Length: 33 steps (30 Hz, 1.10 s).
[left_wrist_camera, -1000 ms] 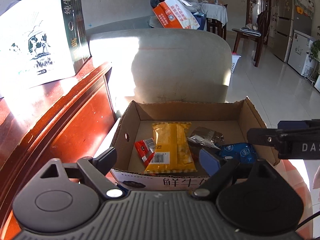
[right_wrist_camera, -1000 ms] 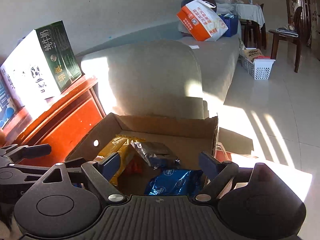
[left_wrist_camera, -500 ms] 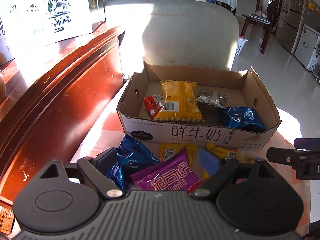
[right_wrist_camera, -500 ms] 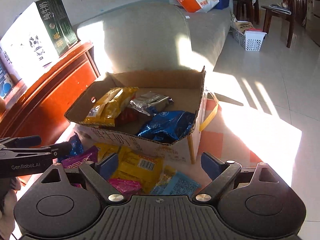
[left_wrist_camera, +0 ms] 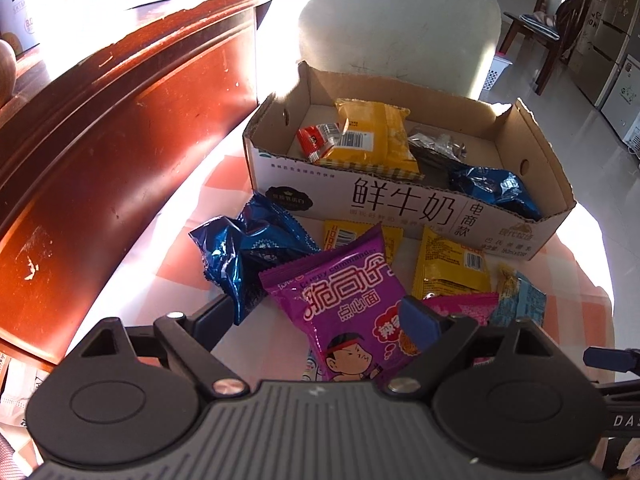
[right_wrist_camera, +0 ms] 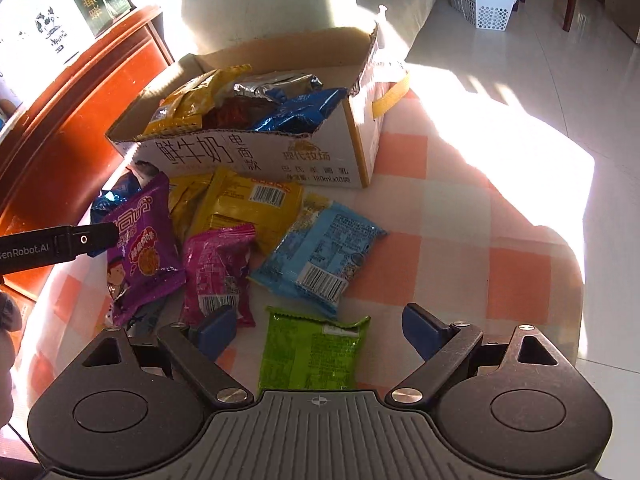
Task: Organize snacks
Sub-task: 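Move both open grippers back down to the snack pile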
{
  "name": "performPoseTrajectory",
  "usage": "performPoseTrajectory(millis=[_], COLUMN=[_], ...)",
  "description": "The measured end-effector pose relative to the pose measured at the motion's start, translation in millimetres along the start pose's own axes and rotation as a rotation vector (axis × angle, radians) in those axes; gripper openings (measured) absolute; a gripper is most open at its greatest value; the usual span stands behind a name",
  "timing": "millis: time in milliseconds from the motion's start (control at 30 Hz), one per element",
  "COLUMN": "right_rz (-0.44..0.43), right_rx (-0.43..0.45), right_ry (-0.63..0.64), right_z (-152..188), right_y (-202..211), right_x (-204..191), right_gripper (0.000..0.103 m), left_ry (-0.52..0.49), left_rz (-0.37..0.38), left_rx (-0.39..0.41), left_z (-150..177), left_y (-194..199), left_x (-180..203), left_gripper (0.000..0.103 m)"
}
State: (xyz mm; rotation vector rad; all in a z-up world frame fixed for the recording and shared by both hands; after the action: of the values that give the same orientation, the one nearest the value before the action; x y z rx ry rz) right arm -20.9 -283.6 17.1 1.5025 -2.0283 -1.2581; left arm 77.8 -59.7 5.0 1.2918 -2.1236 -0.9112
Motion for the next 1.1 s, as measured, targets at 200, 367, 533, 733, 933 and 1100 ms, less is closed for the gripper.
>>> performPoseTrajectory(millis=[200, 367, 533, 733, 933, 1100], right_rz=[0.01, 0.045, 0.053, 0.08, 0.053, 0.011], right_rx=[-0.044, -0.077, -0.106, -0.058, -0.029, -0.029], right_ry=[0.0, 0.019, 0.025, 0.116, 0.16, 0.244], right_z=[13, 20, 29, 33, 28, 24], right_y=[-4, -12, -23, -27, -25, -23], right_x=[0, -2, -7, -18, -18, -18], right_gripper=[0.091, 0.091, 0.091, 0.091, 0.072, 0.062], left_ry=[-0.008, -0.017, -0.001, -0.023, -0.072, -0.151], left_rz=[0.013, 0.004, 0.022, 0.015, 0.046, 0.07], left_rx=[-0.026, -0.04, -0.041, -0.03, -0.034, -0.042], left_z=[3, 7, 8, 10, 18, 28], left_y=[-9, -19, -27, -36, -34, -26], left_x=[10, 14, 18, 24, 23, 19], left_gripper=[0.09, 0.09, 0.092, 0.093, 0.075, 0.063])
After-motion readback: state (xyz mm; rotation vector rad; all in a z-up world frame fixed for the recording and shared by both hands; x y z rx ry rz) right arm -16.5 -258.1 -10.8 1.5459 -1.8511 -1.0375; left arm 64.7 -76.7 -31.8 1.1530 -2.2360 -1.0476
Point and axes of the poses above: each gripper's, at about its wrist camera, not at the fingertips, and y roughly against the way its jaws point, x to its right, z to its underside, the point moved 5 cm from there along -y, roughly the way its jaws point, and after that the axes turned 7 degrees about x, right-handed, at the moved point
